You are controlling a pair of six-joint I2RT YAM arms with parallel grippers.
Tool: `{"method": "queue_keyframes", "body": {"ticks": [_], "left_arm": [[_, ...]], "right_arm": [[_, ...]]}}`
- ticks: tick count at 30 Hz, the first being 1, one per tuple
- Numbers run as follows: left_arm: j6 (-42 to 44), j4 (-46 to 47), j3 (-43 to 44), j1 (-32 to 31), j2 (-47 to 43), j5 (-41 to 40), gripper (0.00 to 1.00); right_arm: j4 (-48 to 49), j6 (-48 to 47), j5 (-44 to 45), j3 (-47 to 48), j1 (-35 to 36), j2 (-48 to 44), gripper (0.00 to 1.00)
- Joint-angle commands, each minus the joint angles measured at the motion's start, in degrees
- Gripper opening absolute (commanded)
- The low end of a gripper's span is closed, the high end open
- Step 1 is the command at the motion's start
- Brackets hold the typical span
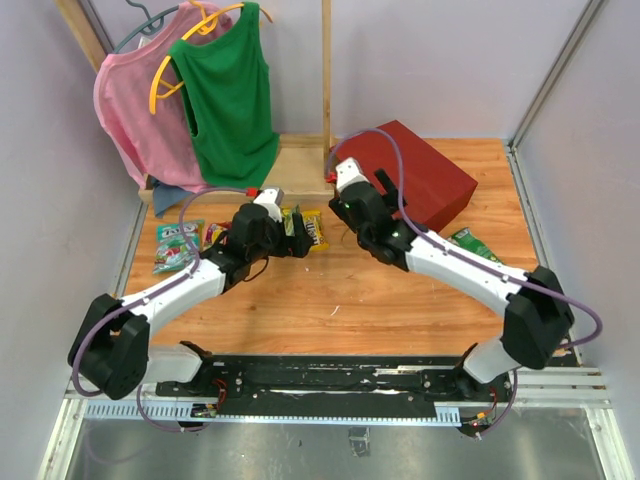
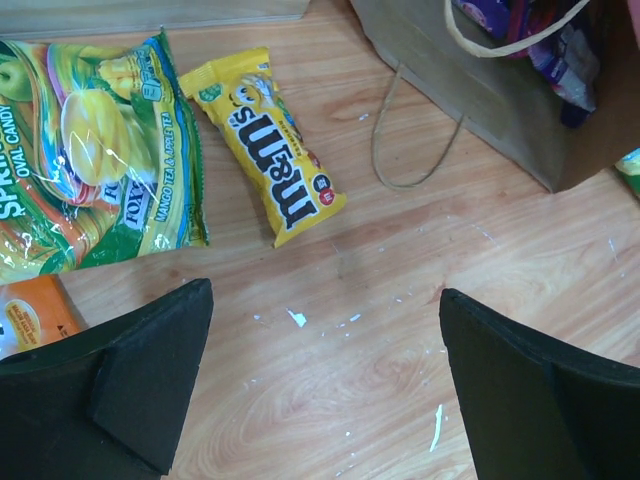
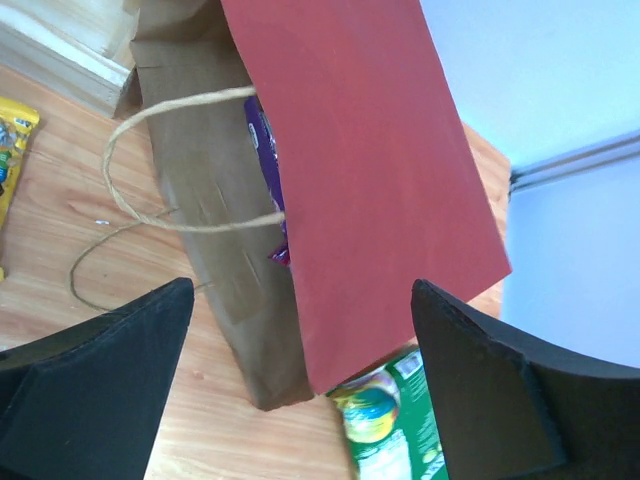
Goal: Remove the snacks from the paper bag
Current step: Adjust the snack at the center of the board, then adjust the paper bag at the center of the board.
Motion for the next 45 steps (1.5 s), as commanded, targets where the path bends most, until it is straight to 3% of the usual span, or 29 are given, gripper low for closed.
{"method": "queue_keyframes", "body": {"ticks": [1, 7, 13, 21, 26, 38, 40, 45], "left_arm": [[-0.1, 2.3, -1.0, 0.0, -3.0, 1.2, 1.0], [0.4, 2.0, -1.8, 0.0, -5.2, 0.6, 1.0], [-0.1, 3.5, -2.0, 0.0, -4.1, 2.4, 1.0], [-0.6, 3.8, -1.8, 0.0, -3.8, 4.0, 1.0], [-1.1, 4.6, -1.9, 0.0, -3.3, 5.0, 1.0], [-1.9, 5.7, -1.8, 0.0, -2.2, 6.5, 1.0], [-2.2, 6.2, -1.9, 0.0, -2.0, 6.9, 1.0], [-4.6, 10.0, -2.8, -0.1, -0.4, 9.5, 0.99]], "right_arm": [[-16.4, -5.9, -0.5, 9.0, 0.3, 6.4, 0.86], [-17.9, -3.4, 0.3, 8.5, -0.6, 8.0, 0.74], [-16.7, -2.9, 0.5, 6.2, -4.0, 7.7, 0.72], [-7.4, -7.3, 4.0, 4.7, -6.3, 10.1, 0.67], [-2.2, -10.6, 4.3, 4.5, -6.9, 11.3, 0.61], [3.3, -13.3, 9.0, 4.2, -6.8, 16.7, 0.58], [5.9, -13.7, 10.5, 3.0, -6.8, 16.0, 0.52], [10.6, -14.5, 12.5, -0.2, -7.0, 13.5, 0.21]]}}
